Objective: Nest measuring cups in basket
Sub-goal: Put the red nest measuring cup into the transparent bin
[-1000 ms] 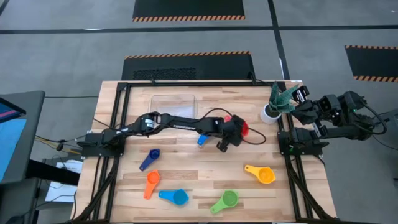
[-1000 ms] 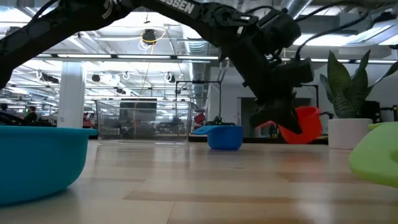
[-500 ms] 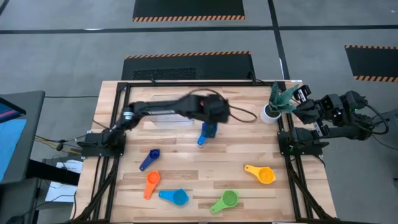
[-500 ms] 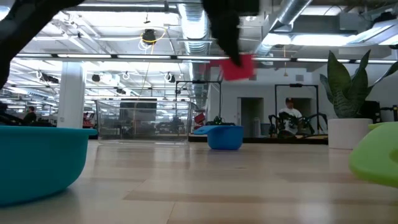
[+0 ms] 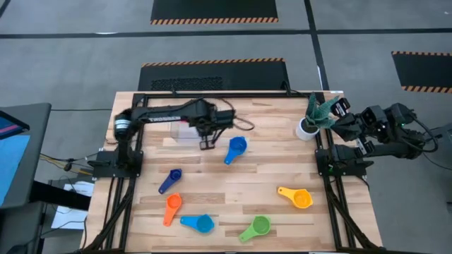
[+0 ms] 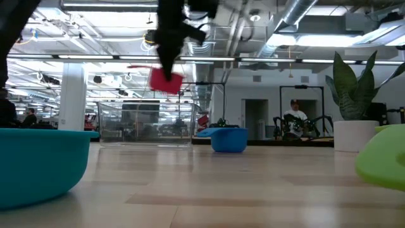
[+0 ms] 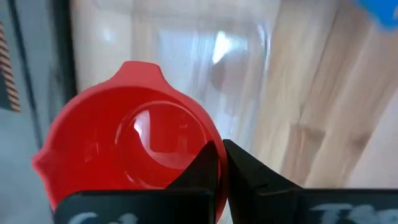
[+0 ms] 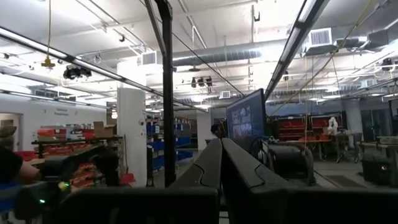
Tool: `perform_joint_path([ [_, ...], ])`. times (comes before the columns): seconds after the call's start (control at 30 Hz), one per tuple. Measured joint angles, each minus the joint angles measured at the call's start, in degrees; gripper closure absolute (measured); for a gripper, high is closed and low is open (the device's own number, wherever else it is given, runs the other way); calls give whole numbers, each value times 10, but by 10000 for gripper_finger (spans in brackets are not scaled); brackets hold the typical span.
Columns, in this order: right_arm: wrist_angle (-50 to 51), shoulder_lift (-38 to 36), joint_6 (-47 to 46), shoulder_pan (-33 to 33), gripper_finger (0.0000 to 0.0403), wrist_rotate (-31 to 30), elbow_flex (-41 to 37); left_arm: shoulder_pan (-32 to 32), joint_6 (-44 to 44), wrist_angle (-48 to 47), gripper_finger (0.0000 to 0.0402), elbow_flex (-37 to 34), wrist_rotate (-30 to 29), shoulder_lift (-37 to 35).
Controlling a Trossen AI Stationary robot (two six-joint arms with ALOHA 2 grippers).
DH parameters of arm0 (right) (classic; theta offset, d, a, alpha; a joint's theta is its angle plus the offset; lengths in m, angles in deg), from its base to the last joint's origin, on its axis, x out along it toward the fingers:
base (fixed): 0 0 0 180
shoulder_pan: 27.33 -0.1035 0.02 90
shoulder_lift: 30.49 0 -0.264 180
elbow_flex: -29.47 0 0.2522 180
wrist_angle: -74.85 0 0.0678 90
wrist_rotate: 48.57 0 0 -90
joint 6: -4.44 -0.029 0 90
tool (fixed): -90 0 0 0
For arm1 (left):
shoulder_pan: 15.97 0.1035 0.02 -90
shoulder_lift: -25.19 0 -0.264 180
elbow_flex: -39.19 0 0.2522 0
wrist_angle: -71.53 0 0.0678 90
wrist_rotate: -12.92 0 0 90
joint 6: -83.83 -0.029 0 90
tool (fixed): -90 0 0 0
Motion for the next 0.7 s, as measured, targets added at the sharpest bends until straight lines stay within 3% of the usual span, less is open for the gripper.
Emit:
perform_joint_path([
  [0.17, 9, 0, 10, 1, 382, -15, 0, 10, 26, 159, 401, -222, 29, -121],
  [0.3, 8, 0, 25, 1, 382, -38, 0, 22, 13, 285, 401, -331, 22, -194],
  [0.43, 8, 0, 26, 1, 377, -46, 0, 45, -26, 340, 401, -368, 28, -209],
  [0.7, 9, 7, 26, 1, 380, -46, 0, 80, -115, 412, 401, -369, 59, -155],
])
